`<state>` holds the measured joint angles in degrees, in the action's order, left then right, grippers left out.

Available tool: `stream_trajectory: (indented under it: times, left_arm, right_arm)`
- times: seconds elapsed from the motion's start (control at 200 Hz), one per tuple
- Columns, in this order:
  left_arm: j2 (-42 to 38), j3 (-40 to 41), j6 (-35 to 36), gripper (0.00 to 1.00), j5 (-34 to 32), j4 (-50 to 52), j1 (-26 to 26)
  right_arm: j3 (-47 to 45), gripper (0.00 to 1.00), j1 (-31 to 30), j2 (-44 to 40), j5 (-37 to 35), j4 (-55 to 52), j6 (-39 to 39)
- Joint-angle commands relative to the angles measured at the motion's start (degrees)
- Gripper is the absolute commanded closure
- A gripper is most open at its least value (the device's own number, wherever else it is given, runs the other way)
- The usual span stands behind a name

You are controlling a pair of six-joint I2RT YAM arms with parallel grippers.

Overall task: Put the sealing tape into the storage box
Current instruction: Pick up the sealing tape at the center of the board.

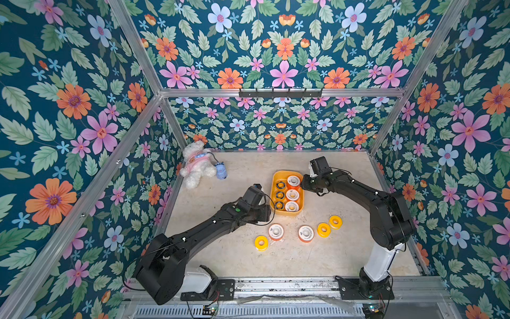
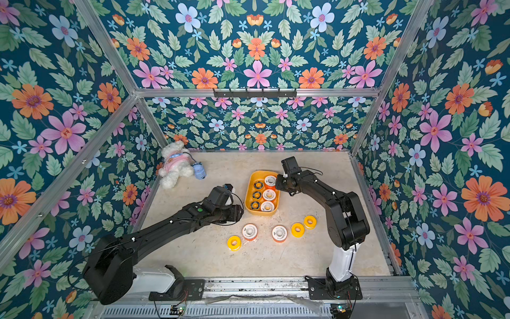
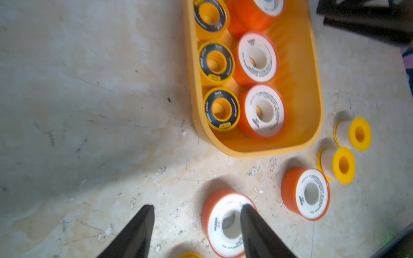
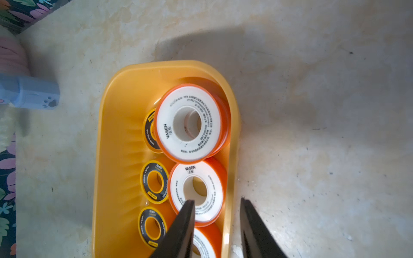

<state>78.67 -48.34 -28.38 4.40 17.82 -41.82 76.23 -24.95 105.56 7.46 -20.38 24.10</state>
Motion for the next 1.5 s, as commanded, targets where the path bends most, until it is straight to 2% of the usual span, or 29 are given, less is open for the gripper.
stream_trajectory:
  times: [0.0, 0.195, 0.33, 0.445, 0.54, 0.745, 1.09, 1.42, 1.495]
  left_arm:
    - [1.79, -0.07, -0.08, 0.34, -0.60, 1.07, -1.68]
    - [3.88, 0.22, 0.33, 0.35, -0.08, 1.25, -3.14]
    - [4.72, 0.76, 1.25, 0.40, 1.83, 1.33, -3.70]
    - [5.87, 0.88, 2.09, 0.44, 3.37, 1.09, -4.12]
    - [6.94, 0.79, 2.45, 0.45, 3.76, 1.09, -4.24]
    - [7.99, 0.60, 3.46, 0.53, 5.10, 1.65, -4.61]
    - [8.12, 0.79, 5.42, 0.51, 7.41, 2.96, -5.31]
    - [11.82, -0.68, 6.17, 0.52, 4.79, 3.78, -5.73]
    - [12.50, -1.07, 5.76, 0.57, 3.31, 3.69, -5.81]
  right_arm:
    - [0.06, 0.66, -0.01, 0.81, -1.45, 0.70, 0.11]
    - [0.65, 0.74, -0.01, 2.57, -1.58, 0.44, -0.23]
    - [2.10, 0.81, -0.01, 3.99, -1.92, 0.00, -0.62]
    - [4.51, 0.83, -0.01, 5.75, -2.45, -0.99, -0.88]
    - [6.08, 0.83, 0.06, 7.05, -2.47, -1.61, -1.16]
    - [8.10, 0.83, -0.01, 8.49, -2.98, -2.60, -1.47]
    - [10.42, 0.83, 0.00, 9.91, -3.07, -3.69, -1.85]
    - [10.85, 0.83, -0.01, 9.78, -2.85, -3.99, -1.86]
    - [10.74, 0.82, -0.01, 9.78, -2.64, -3.94, -1.83]
